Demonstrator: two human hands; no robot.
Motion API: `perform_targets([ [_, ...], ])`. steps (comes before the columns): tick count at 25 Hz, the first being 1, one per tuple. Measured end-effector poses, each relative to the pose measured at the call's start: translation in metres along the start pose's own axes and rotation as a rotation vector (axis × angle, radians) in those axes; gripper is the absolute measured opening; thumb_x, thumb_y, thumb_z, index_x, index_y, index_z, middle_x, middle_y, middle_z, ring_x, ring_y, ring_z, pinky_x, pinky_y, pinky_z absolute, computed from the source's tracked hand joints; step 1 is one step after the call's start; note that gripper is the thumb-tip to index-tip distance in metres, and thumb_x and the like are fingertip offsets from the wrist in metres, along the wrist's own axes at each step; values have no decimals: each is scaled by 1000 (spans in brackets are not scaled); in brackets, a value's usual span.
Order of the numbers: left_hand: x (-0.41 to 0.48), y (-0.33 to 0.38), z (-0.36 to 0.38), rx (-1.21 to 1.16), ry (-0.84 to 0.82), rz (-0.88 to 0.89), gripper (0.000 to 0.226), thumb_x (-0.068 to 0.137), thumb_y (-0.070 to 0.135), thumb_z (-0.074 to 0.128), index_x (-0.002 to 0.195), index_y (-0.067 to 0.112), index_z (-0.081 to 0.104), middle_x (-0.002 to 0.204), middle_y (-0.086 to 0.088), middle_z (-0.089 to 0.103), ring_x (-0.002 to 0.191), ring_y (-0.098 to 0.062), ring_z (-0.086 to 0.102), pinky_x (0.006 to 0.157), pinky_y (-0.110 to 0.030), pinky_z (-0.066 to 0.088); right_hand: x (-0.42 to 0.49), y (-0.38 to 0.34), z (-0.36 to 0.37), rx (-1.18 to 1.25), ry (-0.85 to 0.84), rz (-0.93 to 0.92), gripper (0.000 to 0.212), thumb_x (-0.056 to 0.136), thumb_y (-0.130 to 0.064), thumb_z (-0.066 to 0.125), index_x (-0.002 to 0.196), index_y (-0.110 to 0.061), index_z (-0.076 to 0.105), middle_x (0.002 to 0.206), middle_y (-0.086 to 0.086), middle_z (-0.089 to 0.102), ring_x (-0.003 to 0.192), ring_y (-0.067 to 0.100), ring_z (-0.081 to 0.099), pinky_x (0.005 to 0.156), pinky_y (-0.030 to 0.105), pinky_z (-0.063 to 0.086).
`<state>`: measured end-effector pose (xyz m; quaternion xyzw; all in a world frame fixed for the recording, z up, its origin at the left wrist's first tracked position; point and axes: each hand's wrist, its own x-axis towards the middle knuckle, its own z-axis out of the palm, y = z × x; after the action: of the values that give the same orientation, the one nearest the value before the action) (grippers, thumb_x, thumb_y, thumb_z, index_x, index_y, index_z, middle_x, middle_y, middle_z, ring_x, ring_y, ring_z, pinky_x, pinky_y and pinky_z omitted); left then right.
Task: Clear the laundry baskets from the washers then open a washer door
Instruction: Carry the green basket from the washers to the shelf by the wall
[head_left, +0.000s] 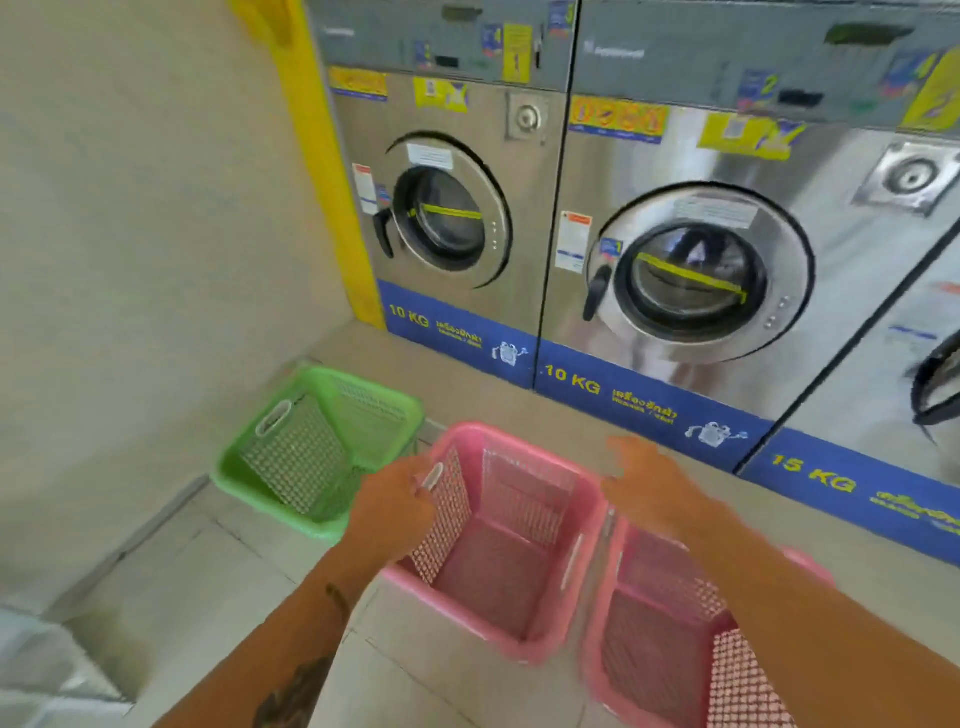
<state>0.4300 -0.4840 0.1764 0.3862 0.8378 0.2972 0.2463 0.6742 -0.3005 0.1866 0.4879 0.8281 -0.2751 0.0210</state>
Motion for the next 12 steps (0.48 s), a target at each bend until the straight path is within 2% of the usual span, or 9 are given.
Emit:
perform_targets([
  [3, 22, -53, -77, -67, 34, -16, 44, 83, 10, 56, 126, 21, 62, 127, 0, 65, 112, -19, 61, 100, -40, 49, 24, -85, 11, 1, 53, -49, 47, 86, -16, 54, 132, -8, 50, 140, 14, 50, 126, 29, 50, 103, 38, 41],
  [6, 45, -98, -135, -34, 12, 1, 47, 84, 11, 52, 129, 21, 58, 132, 1, 61, 119, -19, 58, 105, -40, 45, 45, -152, 32, 23, 41, -52, 41, 87, -14, 56, 127, -6, 53, 131, 14, 55, 117, 27, 54, 101, 41, 42],
  [8, 64, -124, -164, -14, -17, -21, 50, 84, 12, 50, 133, 21, 55, 135, 1, 59, 121, -19, 56, 106, -38, 43, 59, -190, 51, 15, 7, -51, 45, 90, -16, 55, 134, -7, 49, 138, 14, 51, 125, 27, 50, 108, 40, 37],
  [10, 88, -148, -183, 7, -28, -35, 54, 82, 12, 48, 134, 22, 53, 138, 1, 57, 120, -18, 56, 102, -33, 45, 73, -222, 68, -17, -26, -71, 44, 92, -18, 53, 136, -9, 50, 145, 12, 48, 133, 28, 45, 111, 37, 34],
  [12, 111, -167, -192, 30, -51, -39, 56, 81, 11, 47, 135, 22, 52, 139, -1, 56, 107, -11, 60, 88, -23, 46, 91, -246, 88, -11, -51, -99, 30, 89, -14, 51, 116, -12, 63, 122, 10, 63, 114, 28, 58, 99, 38, 46],
])
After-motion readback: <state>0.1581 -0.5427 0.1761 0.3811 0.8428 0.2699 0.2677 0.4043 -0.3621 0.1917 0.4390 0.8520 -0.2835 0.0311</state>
